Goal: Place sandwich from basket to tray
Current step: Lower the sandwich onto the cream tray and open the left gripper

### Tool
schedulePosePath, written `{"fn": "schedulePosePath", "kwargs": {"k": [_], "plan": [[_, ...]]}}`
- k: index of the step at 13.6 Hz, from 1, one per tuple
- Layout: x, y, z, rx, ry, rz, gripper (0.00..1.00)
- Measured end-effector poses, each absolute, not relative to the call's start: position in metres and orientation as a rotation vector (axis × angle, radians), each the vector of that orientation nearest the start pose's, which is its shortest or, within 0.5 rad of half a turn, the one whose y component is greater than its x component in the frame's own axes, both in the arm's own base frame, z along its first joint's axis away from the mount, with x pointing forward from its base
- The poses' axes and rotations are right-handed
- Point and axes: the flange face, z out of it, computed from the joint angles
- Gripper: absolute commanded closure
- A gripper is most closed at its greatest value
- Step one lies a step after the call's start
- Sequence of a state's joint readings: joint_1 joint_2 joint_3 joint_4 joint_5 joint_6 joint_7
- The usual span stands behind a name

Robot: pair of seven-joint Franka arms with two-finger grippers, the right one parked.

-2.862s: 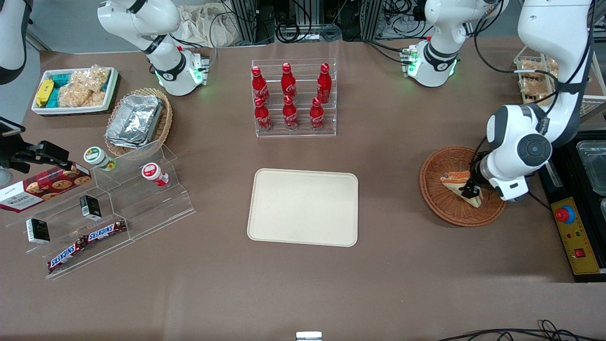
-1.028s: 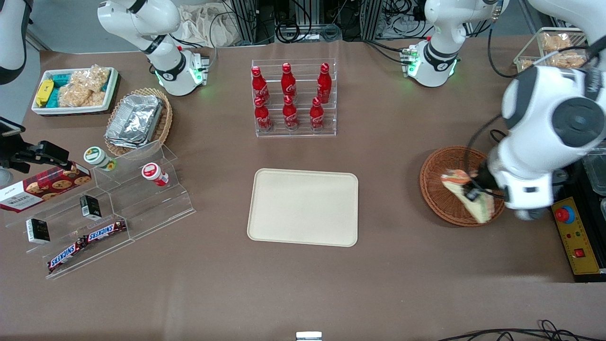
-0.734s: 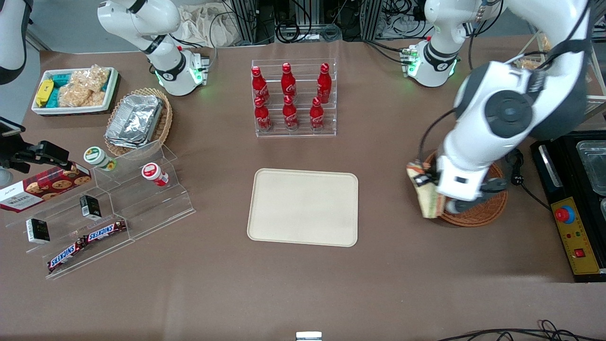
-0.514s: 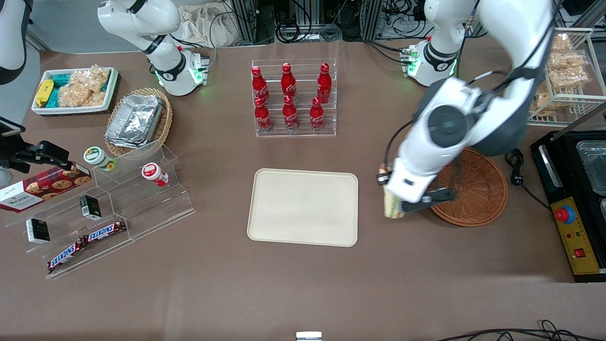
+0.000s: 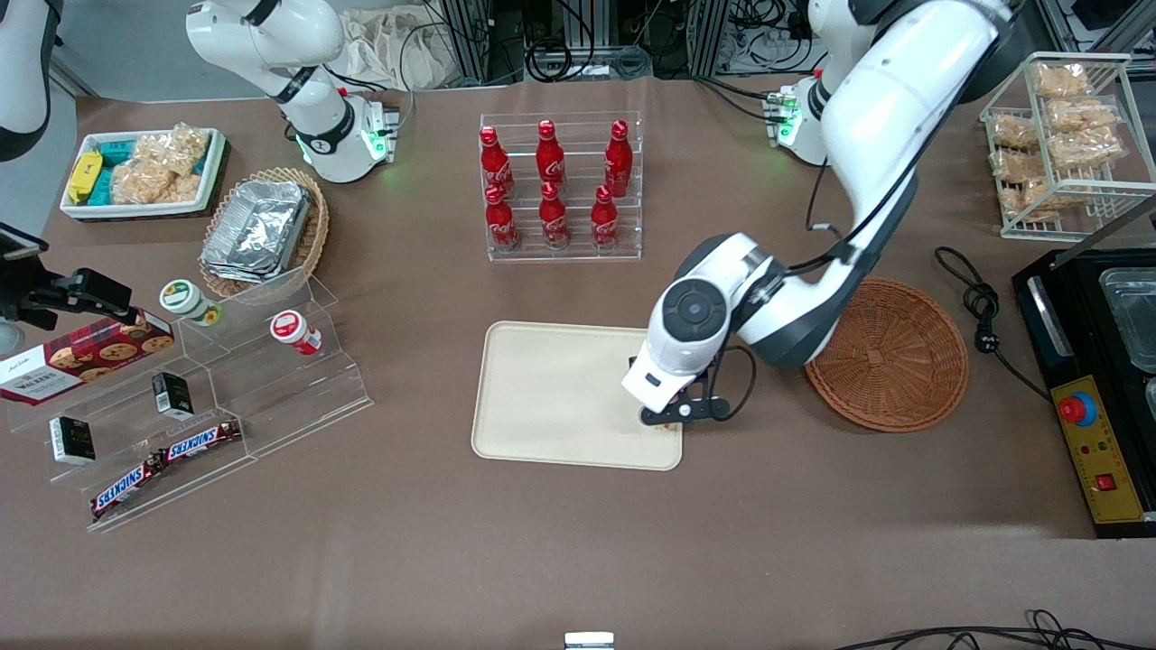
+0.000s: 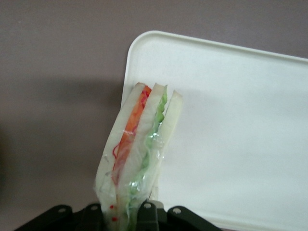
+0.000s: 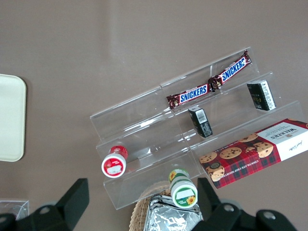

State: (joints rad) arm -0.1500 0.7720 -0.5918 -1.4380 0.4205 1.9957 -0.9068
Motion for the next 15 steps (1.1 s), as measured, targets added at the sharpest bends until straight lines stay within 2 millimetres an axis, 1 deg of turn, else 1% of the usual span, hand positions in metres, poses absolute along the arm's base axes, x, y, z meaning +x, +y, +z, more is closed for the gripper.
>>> {"fn": "schedulePosePath", "kwargs": {"k": [1, 3, 4, 6, 10, 12, 14, 15], "plan": [[0.591, -0.4, 0.267, -3.11, -0.143, 0.111, 1.0], [0.594, -0.404, 0.249, -3.14, -0.162, 0.098, 1.0], [0.595, -0.404, 0.244, -3.144, -0.17, 0.094, 0.81], [0.596, -0.404, 0.242, -3.143, -0.184, 0.092, 0.01], [0.601, -0.405, 0.249, -3.147, -0.23, 0.066, 0.0], [0.606, -0.404, 0.256, -3.153, -0.244, 0.042, 0.0], [0.614, -0.402, 0.273, -3.162, -0.262, -0.006, 0.0], [0.62, -0.397, 0.287, -3.161, -0.281, -0.036, 0.0]]}}
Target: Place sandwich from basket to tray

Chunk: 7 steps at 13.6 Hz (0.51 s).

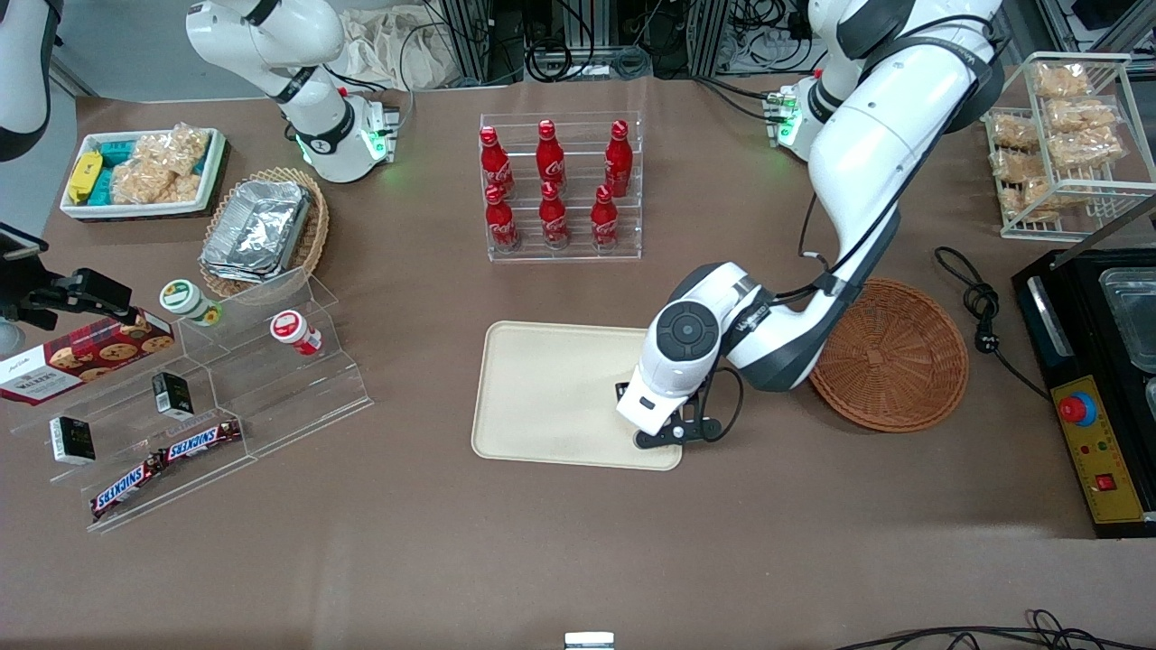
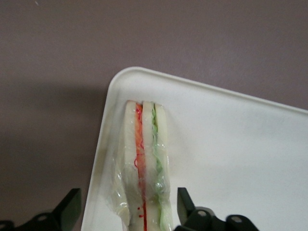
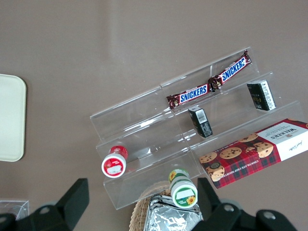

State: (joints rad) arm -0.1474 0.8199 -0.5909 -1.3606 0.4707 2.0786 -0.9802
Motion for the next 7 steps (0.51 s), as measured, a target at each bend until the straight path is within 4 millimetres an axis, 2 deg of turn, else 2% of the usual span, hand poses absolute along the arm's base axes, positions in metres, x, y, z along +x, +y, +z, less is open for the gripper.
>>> {"fn": "schedulePosePath", "kwargs": {"k": [2, 4, 7], "plan": [[0.636, -0.366, 0.328, -3.124, -0.356, -0.083, 0.0], [0.651, -0.315, 0.385, -3.073, -0.476, -0.115, 0.0], [0.655, -0.25, 0.46, -3.074, -0.607, -0.102, 0.0]]}}
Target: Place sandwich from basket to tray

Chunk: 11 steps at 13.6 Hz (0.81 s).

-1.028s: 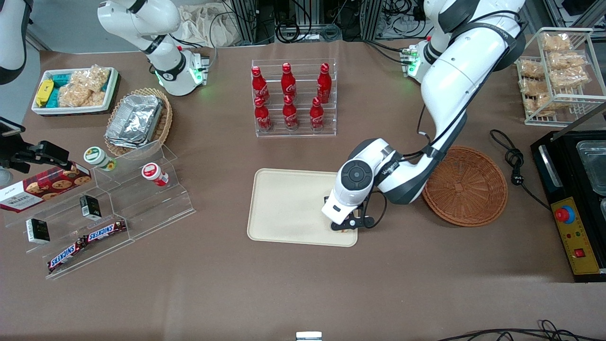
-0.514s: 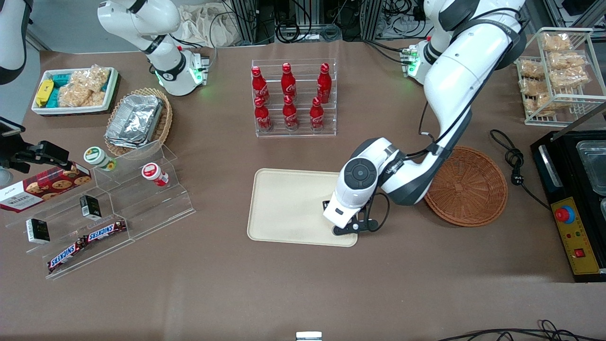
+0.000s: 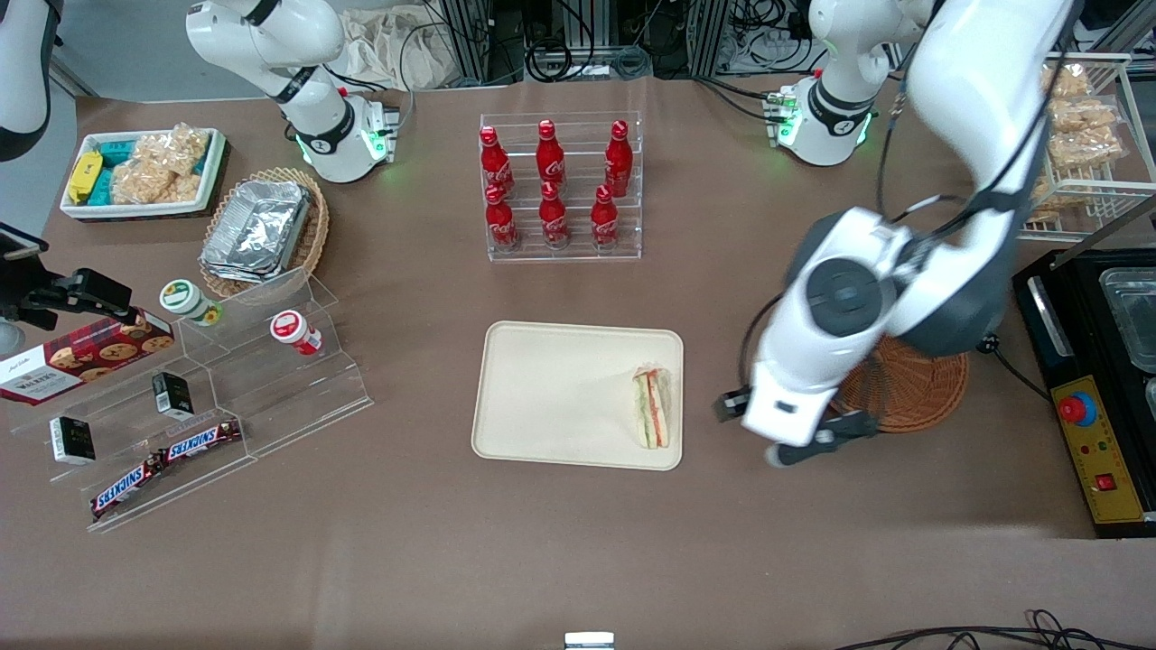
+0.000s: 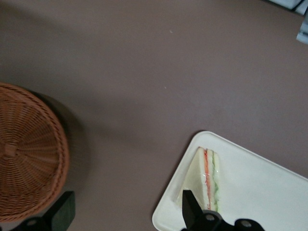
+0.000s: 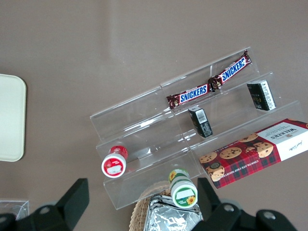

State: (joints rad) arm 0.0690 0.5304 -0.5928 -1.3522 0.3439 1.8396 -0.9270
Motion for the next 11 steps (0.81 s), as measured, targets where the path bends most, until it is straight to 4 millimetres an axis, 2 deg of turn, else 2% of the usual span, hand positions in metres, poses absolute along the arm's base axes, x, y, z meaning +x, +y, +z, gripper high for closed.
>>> {"fn": "schedulePosePath", "kwargs": {"k": [3, 8, 11], "plan": [[0.647, -0.195, 0.493, -3.108, -0.601, -0.08, 0.0], [0.607, -0.111, 0.515, -3.135, -0.367, -0.029, 0.0], [0.581, -0.071, 0.524, -3.102, -0.191, 0.054, 0.0]]}}
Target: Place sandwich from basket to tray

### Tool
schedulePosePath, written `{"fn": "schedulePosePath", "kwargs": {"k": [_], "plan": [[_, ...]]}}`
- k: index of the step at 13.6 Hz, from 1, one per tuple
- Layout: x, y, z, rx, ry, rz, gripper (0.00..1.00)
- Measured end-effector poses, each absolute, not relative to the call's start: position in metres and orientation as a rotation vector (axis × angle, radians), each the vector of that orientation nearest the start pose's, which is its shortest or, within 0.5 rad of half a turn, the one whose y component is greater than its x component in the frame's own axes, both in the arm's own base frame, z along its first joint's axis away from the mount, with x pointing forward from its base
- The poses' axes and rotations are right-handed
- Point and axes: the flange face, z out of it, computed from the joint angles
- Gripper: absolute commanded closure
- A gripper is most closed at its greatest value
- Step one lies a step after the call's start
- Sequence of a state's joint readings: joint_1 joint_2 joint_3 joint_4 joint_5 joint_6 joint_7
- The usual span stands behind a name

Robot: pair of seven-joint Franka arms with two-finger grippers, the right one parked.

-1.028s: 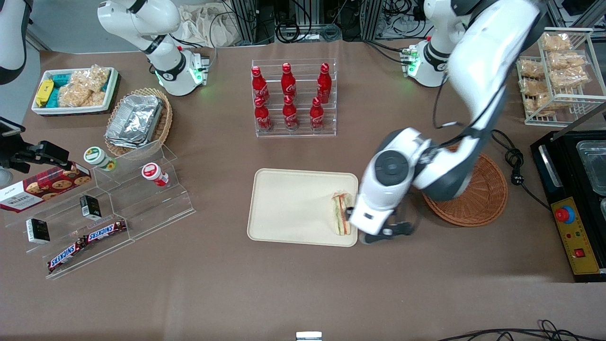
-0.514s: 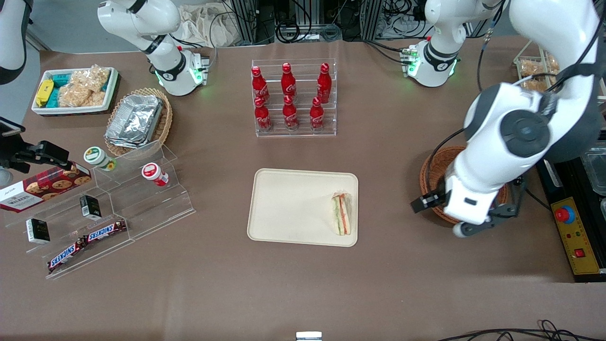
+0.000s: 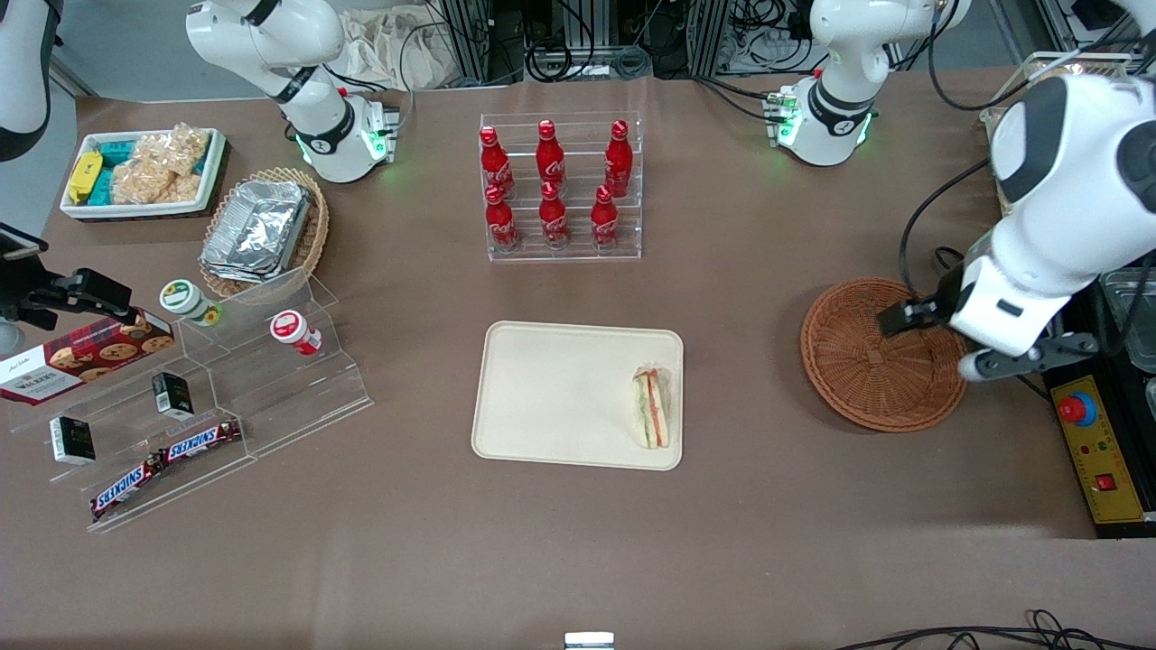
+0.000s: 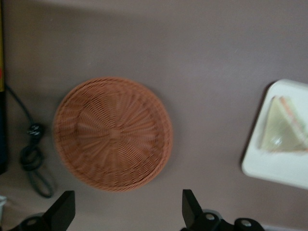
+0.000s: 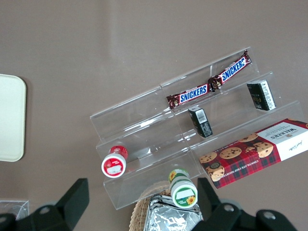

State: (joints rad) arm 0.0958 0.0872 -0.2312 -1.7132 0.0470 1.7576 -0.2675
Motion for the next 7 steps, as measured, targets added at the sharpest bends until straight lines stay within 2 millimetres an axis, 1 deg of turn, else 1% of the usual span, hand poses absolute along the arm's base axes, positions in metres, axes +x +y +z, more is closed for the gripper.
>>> {"fn": "schedulePosePath", "kwargs": {"k": [2, 4, 5, 7], "plan": [[0.576, -0.05, 0.531, -3.107, -0.087, 0.083, 0.0], [0.576, -0.03, 0.537, -3.117, -0.059, 0.091, 0.0], [0.577, -0.023, 0.543, -3.121, -0.059, 0.09, 0.0], [0.581, -0.017, 0.558, -3.124, -0.053, 0.116, 0.0]]}}
